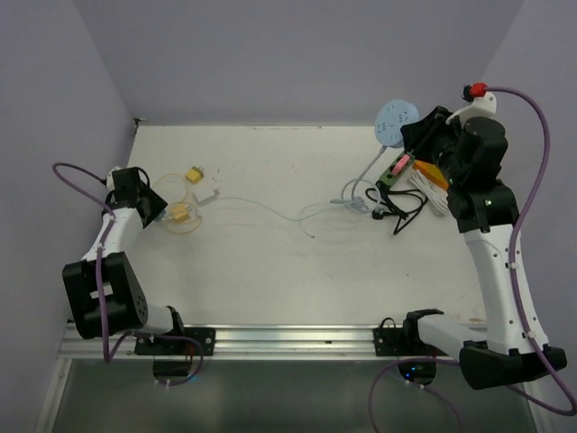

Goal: Pull the plug off the socket

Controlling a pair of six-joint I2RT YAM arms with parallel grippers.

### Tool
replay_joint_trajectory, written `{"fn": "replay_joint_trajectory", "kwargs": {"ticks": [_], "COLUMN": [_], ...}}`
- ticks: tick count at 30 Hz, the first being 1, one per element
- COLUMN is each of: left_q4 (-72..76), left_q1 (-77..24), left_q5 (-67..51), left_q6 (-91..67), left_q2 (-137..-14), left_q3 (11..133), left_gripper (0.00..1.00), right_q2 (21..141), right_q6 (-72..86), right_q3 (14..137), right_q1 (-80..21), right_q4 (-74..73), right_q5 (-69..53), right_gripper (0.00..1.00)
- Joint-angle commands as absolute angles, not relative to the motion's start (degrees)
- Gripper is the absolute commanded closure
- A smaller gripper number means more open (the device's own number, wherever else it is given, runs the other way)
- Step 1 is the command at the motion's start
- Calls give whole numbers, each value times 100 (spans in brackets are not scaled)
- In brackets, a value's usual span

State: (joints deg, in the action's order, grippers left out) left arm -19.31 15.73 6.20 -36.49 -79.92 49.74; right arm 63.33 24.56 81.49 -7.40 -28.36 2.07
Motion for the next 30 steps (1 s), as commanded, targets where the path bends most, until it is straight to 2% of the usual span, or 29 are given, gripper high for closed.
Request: {"fn": "replay_joint_trajectory", "kwargs": {"ticks": [1,6,10,17,18,20,21,24,30], "left_q4": [-1337,-1248,-1187,-1327,-1353,-1459,-1494,-1713,-1942], "left_q1": [1617,1608,1468,1152,1143,1125,1116,1011,221], "left_q5": [581,141,26,79,88,193,228,377,379], "left_q6": [-3631,-3384,-3147,-2786,-2751,-2725,-2707,-2620,-2067], "left_q2": [-8103,-8603,-8824,-9097,-9079,-9009,-8913,-8667,-8026], "left_q3": [4975,5150,5168,5396,5440,5484,5528,5633,5766], "left_gripper": [99,92,74,48,39,30,21,11,8], "right_q2": [6476,7013,7198,7558,7628,7699,7743,7892,8112], "right_q6": [2478,2672,2839,2602,2567,2505,2470,2426,2347], "right_q3": [8508,8210,7349,6706,6619,6548,6504,6434,6407], "right_q1": [-738,-747,-800,-1160,-1238,-1318,-1397,-1537,-1722], "right_q4": [-2453,-2189,-1829,-1749,-1732,-1714,-1723,-1696,-1767], "right_q5": [-376,-1756,-2293,-2206,-2180,-2101,-2048,-1978,-1837], "right_gripper": [100,100,100,100,100,100,100,100,100]}}
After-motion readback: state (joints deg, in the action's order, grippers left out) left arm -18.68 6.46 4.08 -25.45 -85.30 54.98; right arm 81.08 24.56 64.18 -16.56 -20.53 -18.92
